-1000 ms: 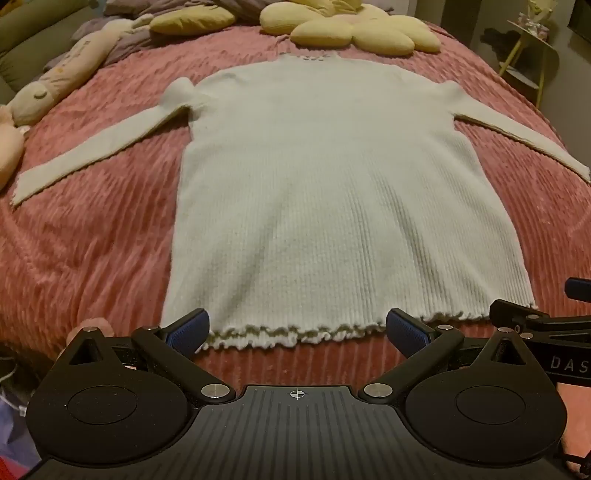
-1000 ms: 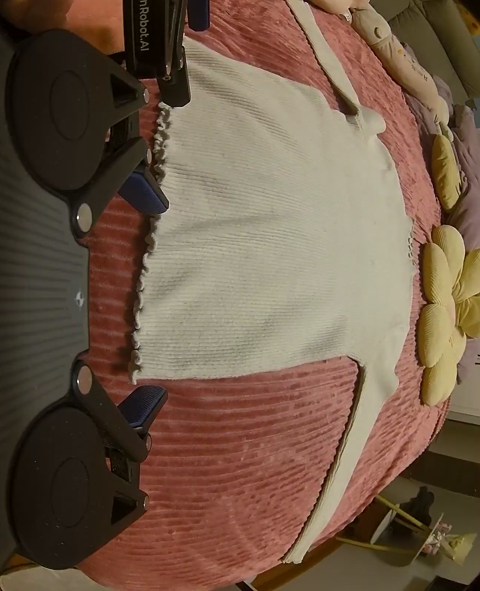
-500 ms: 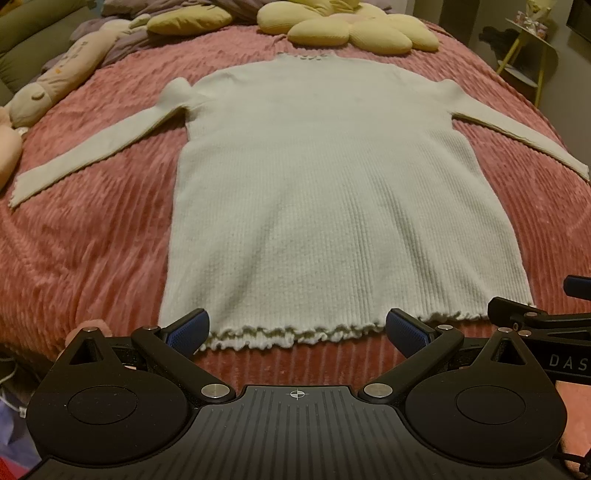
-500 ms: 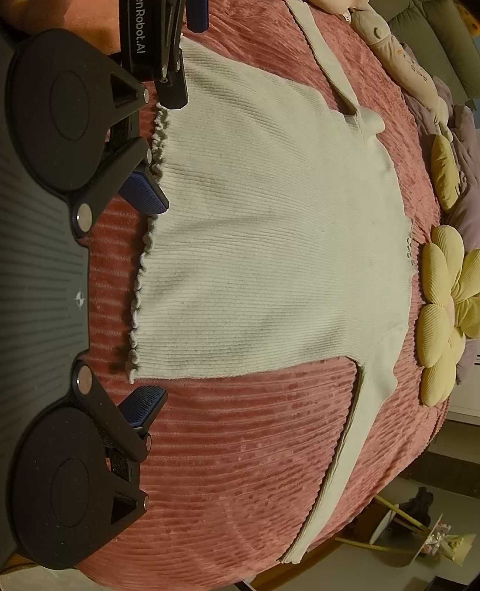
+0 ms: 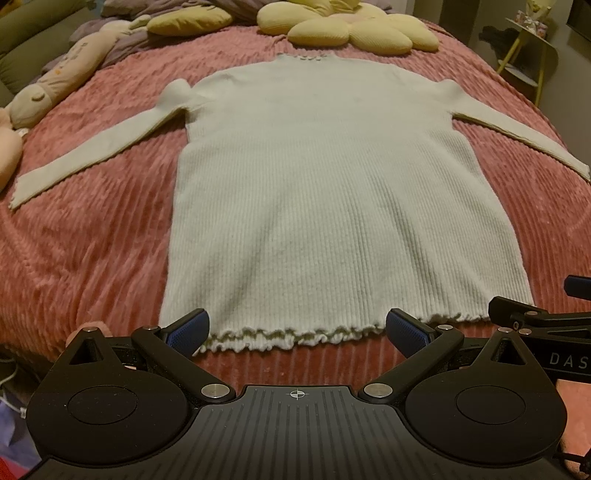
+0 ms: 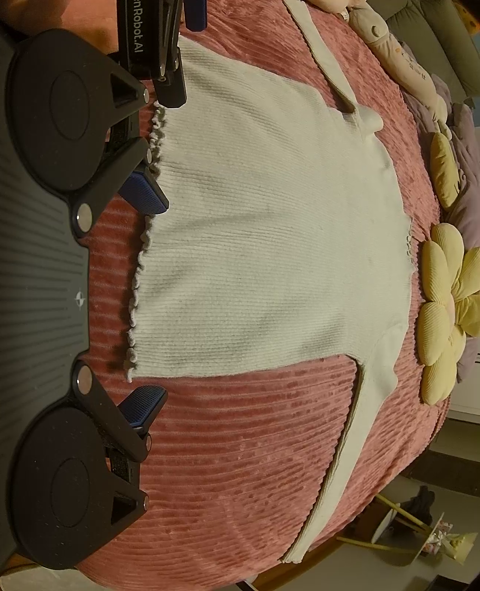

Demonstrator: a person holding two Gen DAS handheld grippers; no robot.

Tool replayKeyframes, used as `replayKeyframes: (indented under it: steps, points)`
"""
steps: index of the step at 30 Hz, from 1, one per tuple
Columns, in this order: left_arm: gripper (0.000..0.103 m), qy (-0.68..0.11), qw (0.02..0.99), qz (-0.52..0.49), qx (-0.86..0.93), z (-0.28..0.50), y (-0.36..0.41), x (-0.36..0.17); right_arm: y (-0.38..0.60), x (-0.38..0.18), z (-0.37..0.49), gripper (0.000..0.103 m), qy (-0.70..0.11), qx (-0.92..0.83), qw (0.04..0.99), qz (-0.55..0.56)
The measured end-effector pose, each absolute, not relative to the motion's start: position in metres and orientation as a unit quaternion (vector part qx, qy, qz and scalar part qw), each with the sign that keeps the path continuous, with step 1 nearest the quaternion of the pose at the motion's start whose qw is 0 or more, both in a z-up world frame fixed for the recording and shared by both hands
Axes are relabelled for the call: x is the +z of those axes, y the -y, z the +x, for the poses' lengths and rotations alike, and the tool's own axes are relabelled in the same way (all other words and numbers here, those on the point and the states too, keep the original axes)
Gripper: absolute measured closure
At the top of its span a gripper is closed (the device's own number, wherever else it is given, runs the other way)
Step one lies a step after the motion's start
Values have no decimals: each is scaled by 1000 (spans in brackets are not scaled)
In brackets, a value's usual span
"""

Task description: Fold small clothes

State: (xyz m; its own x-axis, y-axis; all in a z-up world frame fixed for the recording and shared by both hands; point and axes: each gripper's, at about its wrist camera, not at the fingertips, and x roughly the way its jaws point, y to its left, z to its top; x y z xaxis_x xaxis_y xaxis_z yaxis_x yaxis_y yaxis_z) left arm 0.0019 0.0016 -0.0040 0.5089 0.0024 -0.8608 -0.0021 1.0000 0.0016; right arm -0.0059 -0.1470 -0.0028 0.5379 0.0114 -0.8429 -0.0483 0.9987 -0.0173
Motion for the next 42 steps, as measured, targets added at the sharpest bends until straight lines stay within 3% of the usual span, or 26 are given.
replayKeyframes:
  steps: [42]
  points:
    - [0,-498,867,10,5,5,3,-4,152,-6,-5,4,-482,12,876,-7]
